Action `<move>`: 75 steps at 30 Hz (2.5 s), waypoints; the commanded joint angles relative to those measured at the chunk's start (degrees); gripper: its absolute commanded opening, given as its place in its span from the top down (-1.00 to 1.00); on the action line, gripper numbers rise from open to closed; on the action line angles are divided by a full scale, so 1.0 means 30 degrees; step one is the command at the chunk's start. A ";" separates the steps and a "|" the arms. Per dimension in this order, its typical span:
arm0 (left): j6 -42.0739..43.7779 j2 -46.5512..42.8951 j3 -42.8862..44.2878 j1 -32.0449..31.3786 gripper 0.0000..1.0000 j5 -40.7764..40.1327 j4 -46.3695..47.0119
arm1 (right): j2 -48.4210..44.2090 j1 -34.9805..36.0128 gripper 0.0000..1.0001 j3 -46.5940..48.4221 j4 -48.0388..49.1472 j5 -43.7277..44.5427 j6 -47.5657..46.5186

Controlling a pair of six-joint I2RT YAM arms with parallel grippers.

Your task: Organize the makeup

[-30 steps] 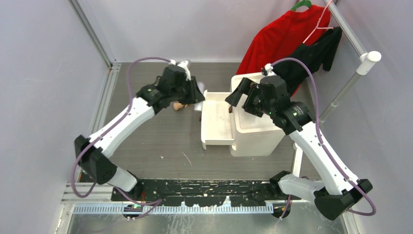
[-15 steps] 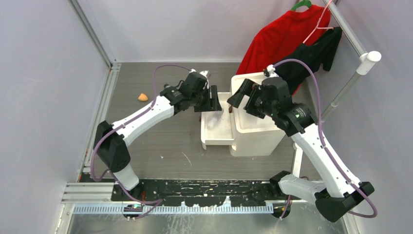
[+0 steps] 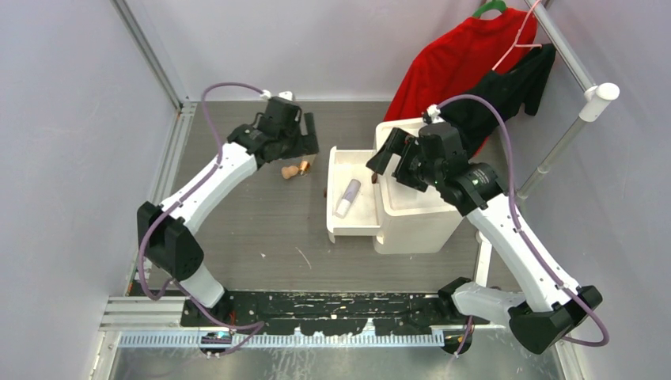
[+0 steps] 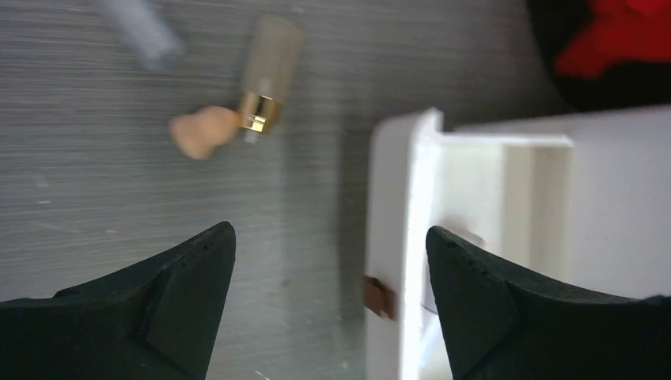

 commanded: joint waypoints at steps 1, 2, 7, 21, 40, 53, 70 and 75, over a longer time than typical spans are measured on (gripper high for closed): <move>0.0487 -0.0099 -0.0502 0.1958 -0.81 -0.3069 -0.0734 | 0.0363 -0.0017 -1.00 0.1027 0.0897 -0.0243 -0.0407; 0.0445 0.0176 -0.0524 0.2322 -0.80 -0.3323 -0.0608 | 0.0463 0.0005 -1.00 0.1103 0.0903 -0.0303 -0.0431; 0.0437 0.2097 -0.0277 0.2824 -0.76 -0.6447 0.0954 | 0.0930 -0.0004 -1.00 0.1396 0.0934 -0.0362 -0.0519; -0.2991 0.9254 0.3780 0.5346 -0.79 -0.4790 0.1147 | 0.2045 -0.0026 -1.00 0.1489 0.0955 -0.0513 -0.0678; -0.3118 1.3264 0.7970 0.6199 0.32 -0.4864 -0.0553 | 0.3665 -0.0026 -1.00 0.1997 0.1232 -0.0904 -0.0689; 0.0162 0.5196 0.4682 0.6107 0.92 -0.1446 -0.0501 | 0.2385 -0.0038 -1.00 0.1337 0.1402 -0.0632 -0.0345; -0.1377 0.1059 0.0798 -0.1686 0.78 0.4433 0.1616 | 0.0285 -0.0051 -1.00 0.0439 0.1090 -0.0092 0.0046; -0.1550 0.1489 0.0907 -0.2251 0.34 0.4690 0.1888 | 0.0073 -0.0049 -1.00 0.0363 0.1021 -0.0055 0.0137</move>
